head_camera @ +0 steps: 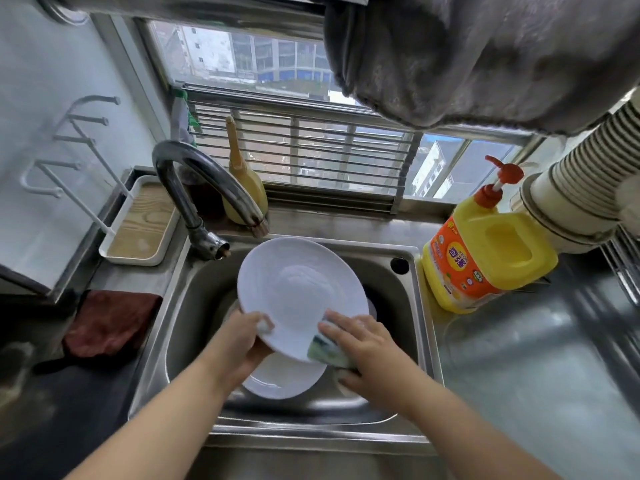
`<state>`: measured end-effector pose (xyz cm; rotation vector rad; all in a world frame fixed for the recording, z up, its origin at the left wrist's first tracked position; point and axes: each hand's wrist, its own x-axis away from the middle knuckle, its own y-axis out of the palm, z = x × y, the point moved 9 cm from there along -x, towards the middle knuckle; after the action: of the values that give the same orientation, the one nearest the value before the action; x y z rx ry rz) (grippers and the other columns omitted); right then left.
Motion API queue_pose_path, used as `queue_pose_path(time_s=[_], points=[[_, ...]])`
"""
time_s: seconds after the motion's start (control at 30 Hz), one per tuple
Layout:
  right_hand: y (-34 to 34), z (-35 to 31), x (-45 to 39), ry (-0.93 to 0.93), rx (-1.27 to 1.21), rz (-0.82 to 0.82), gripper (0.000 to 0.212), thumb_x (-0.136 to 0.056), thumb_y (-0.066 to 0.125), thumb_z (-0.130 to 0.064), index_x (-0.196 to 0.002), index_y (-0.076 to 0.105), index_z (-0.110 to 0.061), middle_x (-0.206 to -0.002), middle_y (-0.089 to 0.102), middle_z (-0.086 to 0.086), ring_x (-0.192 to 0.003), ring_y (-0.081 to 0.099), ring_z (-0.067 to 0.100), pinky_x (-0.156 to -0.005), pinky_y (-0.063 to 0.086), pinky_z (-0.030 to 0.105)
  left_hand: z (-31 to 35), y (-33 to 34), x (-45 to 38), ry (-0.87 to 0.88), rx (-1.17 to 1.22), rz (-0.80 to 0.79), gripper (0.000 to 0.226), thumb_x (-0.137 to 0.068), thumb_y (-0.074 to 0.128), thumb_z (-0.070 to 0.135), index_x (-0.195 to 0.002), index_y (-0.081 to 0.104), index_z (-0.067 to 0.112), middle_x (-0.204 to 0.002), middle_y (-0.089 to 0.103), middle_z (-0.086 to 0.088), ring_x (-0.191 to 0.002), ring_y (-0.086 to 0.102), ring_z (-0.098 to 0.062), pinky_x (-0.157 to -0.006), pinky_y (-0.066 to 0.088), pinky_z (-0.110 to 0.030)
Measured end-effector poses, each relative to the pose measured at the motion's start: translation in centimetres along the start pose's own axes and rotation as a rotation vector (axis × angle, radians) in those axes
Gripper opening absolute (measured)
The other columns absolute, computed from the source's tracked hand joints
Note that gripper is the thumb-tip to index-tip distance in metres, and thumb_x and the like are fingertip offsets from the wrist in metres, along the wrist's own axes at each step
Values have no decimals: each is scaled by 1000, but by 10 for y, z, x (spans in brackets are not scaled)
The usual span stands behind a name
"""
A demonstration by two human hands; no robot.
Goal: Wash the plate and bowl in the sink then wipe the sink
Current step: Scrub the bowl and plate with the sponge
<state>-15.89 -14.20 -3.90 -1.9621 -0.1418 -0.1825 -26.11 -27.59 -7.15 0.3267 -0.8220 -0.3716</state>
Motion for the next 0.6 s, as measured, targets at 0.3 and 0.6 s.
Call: queue_pose_path(time_s=[0.3,0.6], points=[[-26,3,-70,246,-170,61,64,-95,39,-38,-151,11,-27,-159,-3,-6,-143,5,24,-115,6,37,-8,45,22,-54,-179,-236,45,-80,36,-15,-104,66,7,-93,72,-17,-80,70,-25,-67,59,-34],[-30,55,8,240,-24,21,55,-92,41,-42,-145,29,-36,-150,30,-11,-128,39,22,-108,28,33,10,-21,15,-21,5,-56,43,-85,33,-11,-112,61,7,-94,73,-15,-82,71,-27,-58,58,-36]])
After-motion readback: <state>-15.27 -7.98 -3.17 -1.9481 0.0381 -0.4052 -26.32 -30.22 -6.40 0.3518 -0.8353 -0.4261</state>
